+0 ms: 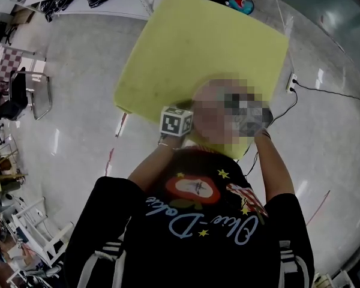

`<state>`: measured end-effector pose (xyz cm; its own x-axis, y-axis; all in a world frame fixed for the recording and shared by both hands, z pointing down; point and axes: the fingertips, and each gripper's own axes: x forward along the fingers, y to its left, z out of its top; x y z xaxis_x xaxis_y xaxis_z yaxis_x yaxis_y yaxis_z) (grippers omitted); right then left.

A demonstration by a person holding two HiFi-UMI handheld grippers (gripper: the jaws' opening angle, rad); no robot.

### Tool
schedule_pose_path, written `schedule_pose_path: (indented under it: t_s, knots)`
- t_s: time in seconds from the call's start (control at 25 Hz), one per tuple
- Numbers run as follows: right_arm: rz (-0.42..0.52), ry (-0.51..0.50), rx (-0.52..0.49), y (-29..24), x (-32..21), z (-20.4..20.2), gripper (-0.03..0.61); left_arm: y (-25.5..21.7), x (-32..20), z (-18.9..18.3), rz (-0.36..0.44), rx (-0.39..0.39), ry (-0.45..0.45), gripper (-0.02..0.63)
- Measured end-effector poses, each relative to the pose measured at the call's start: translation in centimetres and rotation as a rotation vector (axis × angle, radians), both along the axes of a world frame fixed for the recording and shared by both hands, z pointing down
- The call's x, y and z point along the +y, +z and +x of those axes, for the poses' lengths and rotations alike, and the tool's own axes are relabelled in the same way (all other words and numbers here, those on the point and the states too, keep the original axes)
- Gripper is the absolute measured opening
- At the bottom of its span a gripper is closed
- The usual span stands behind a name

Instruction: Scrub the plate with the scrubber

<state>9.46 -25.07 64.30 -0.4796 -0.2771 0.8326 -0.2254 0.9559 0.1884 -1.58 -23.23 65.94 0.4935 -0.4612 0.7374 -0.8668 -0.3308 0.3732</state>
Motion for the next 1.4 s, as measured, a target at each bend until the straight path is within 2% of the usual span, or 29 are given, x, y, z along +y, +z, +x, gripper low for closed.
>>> schedule_pose_path:
  t_s: [0.48,0.88,1.4]
  knots:
    - [-0.100,-0.011,0.050,1.6,5.1,-0.3,0.069,-0.1,0.4,-0.3,0.013,0.013,-0.010,0.034]
    - [-0.206,0.030,0.020,1.8,8.4,-0.4,0.069,0.1,0.3,-0.3,0.027,0.004,-0.016,0.034]
    - [-0.292,-0.029,0.025,1.6,12.7,-0.8,0.069,0.0,0.2,0.2,0.031,-0.008,-0.004,0.034]
